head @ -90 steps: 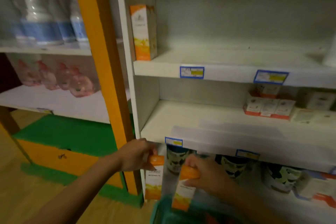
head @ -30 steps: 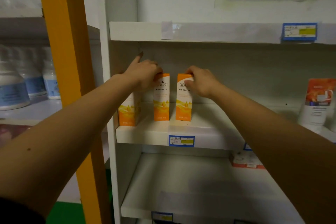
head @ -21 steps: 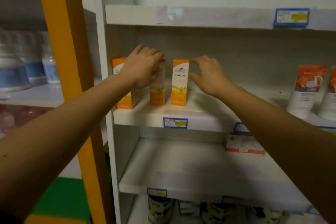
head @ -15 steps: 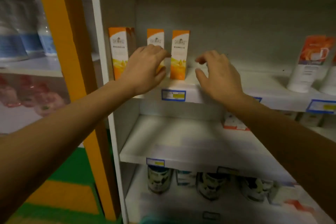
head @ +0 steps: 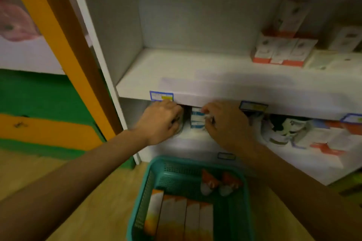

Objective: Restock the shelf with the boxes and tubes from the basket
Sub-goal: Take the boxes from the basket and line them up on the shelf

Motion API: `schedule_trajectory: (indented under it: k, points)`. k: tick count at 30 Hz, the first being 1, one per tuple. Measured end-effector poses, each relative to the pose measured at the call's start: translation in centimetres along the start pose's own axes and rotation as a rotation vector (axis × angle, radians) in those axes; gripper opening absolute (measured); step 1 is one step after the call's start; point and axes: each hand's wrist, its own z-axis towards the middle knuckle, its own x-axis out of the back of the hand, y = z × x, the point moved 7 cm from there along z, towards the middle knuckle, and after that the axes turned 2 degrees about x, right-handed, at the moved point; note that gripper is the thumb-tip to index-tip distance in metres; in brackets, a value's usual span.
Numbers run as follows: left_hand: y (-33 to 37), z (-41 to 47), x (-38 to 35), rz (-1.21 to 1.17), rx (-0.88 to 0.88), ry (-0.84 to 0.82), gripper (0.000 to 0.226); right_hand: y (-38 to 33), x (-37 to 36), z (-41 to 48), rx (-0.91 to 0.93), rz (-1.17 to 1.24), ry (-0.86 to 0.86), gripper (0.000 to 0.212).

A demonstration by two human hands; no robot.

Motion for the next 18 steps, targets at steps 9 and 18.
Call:
schedule_trajectory:
  k: [9, 18]
  points:
    - [-3.5, -8.0, -19.3, -0.040, 0.290, -0.627, 0.033, 1.9, -18.2, -8.6, -0.185, 0.114, -0.568, 0.021]
    - [-4.5, -14.0, -30.1, 0.054, 0.319, -0.730, 0.033, 2.4, -30.7, -16.4, -0.271, 0.066, -1.005, 0.044]
